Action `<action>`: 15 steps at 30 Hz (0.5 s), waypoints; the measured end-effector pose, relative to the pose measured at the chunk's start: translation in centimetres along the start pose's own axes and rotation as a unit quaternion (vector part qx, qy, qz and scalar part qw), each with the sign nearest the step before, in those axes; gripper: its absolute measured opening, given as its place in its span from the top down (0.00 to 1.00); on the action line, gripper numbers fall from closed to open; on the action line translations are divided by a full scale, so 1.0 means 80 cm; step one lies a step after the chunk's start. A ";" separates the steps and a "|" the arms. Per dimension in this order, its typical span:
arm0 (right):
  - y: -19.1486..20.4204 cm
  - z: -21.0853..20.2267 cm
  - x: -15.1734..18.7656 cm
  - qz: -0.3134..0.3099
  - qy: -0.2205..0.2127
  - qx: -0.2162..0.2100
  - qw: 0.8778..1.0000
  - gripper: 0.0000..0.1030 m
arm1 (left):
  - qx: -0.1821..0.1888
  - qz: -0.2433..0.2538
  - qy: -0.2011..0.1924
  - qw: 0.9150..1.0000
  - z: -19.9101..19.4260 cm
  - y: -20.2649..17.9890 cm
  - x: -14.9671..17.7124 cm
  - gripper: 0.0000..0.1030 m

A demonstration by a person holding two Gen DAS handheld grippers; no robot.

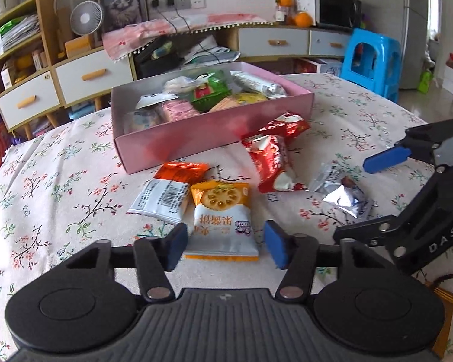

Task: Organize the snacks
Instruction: 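Grasp the lotus biscuit pack with the left tool while the right tool grasps the chocolate truffle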

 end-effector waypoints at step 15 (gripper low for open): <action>0.004 0.000 -0.006 -0.010 0.005 0.012 1.000 0.07 | -0.019 -0.053 0.030 0.998 0.008 -0.001 -0.010 0.56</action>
Point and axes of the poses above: each gripper's, at about its wrist camera, not at the fingertips, and z roughly the way its jaws point, y to its left, x to its underside, the point moved 8 cm from there along z, roughly the way its jaws point, and after that the axes turned 9 degrees about z, right-handed, at the moved point
